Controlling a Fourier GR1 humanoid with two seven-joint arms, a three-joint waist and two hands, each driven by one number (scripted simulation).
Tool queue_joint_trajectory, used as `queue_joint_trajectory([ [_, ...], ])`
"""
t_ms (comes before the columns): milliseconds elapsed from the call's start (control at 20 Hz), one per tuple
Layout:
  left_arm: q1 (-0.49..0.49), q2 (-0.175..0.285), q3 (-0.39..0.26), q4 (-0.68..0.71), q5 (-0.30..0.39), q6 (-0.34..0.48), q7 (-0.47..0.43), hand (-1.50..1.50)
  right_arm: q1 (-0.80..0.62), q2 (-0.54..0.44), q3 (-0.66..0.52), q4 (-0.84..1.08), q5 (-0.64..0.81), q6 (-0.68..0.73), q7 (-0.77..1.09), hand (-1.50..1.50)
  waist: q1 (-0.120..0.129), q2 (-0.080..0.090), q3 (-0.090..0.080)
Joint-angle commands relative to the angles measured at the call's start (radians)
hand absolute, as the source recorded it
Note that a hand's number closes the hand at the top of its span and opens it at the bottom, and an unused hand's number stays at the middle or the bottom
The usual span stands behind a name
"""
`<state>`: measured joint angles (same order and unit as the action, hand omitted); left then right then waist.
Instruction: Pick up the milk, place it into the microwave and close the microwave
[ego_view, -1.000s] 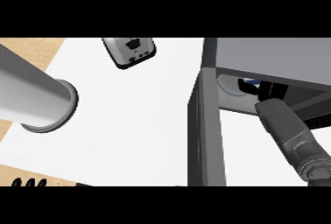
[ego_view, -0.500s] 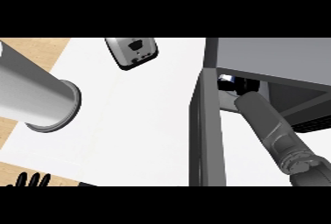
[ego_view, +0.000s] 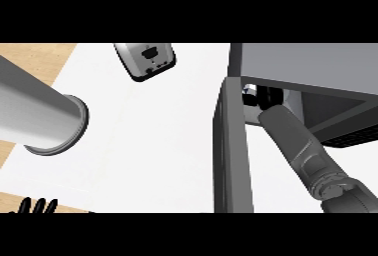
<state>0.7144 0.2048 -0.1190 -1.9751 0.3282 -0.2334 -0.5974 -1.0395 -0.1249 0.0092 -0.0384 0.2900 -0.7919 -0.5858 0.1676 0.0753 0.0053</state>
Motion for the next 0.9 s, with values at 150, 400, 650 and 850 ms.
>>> queue_joint_trajectory([
  [150, 0.001, -0.004, 0.001, 0.007, -0.002, 0.002, -0.002, -1.5, 0.039, 0.078, -0.104, -0.088, -0.105, 0.147, -0.111, -1.5, -0.043, -0.02, 0.004],
  [400, 0.033, -0.014, -0.01, -0.011, -0.004, -0.002, -0.017, -1.5, 0.098, 0.069, -0.176, -0.106, -0.176, 0.283, -0.191, -1.5, -0.067, -0.031, 0.003],
  [650, 0.033, 0.017, 0.037, 0.0, 0.034, -0.031, -0.019, -1.5, 0.158, 0.052, -0.217, -0.105, -0.217, 0.437, -0.281, -1.5, -0.082, -0.038, 0.0],
  [850, 0.046, -0.008, 0.014, -0.032, 0.001, 0.006, 0.002, -1.5, 0.224, 0.064, -0.231, -0.099, -0.23, 0.493, -0.366, -1.5, -0.103, -0.047, -0.001],
])
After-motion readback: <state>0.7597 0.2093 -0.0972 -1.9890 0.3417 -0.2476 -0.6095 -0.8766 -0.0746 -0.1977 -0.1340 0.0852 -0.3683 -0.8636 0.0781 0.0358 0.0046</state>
